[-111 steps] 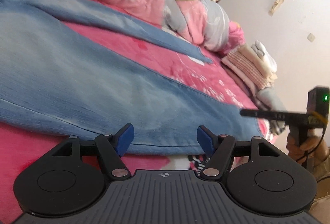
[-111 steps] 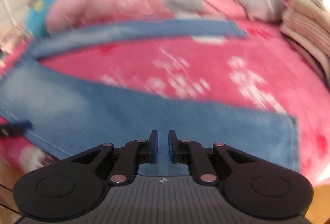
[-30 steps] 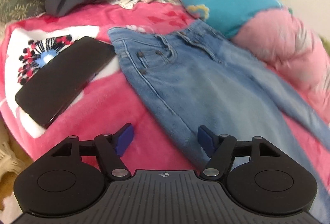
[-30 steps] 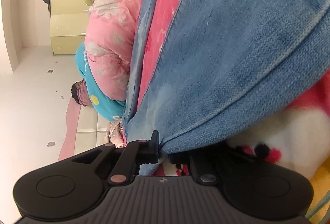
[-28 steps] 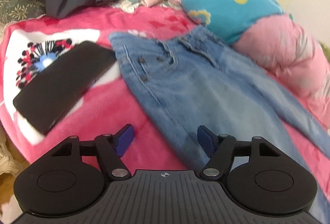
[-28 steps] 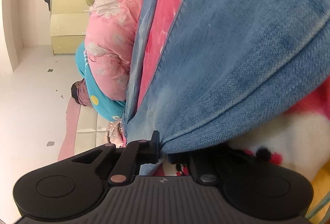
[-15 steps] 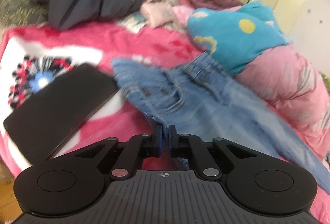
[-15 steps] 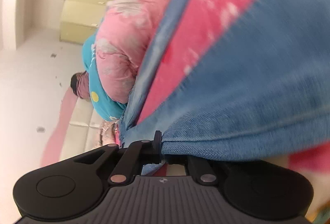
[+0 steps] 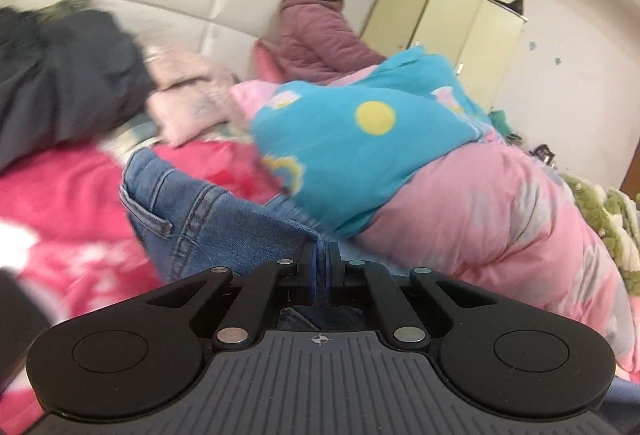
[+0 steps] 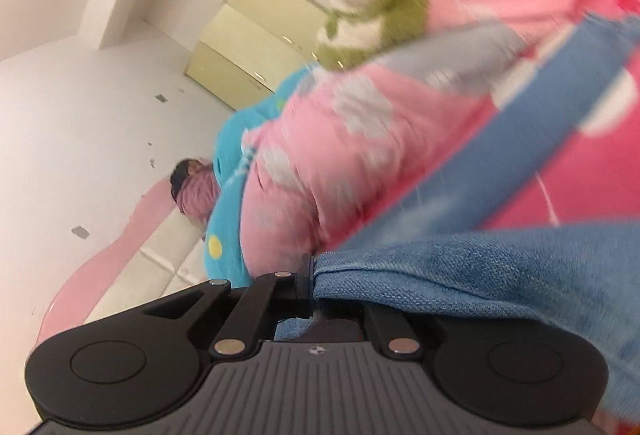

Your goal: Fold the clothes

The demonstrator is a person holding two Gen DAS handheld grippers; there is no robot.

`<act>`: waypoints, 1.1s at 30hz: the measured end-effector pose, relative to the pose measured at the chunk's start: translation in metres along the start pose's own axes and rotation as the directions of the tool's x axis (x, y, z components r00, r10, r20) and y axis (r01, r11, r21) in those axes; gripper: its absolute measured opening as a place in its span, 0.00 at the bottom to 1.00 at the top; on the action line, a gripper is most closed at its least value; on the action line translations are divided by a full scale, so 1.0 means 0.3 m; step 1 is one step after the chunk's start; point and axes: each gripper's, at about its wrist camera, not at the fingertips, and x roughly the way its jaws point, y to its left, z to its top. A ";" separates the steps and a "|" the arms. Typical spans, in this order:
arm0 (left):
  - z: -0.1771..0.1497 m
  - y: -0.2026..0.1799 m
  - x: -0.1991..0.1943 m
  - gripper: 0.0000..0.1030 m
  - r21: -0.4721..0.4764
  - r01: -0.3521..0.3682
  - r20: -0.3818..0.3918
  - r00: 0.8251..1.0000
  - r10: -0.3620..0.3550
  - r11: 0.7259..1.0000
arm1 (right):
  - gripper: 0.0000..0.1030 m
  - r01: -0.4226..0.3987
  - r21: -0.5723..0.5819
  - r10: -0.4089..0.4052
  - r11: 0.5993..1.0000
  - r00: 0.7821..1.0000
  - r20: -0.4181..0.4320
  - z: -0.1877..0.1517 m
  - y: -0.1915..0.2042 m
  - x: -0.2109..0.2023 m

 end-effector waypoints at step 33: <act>0.034 -0.033 0.241 0.44 -0.042 0.015 -0.172 0.985 -0.022 0.999 | 0.42 0.249 0.192 -0.182 0.949 0.933 -0.309 0.262 -0.357 0.548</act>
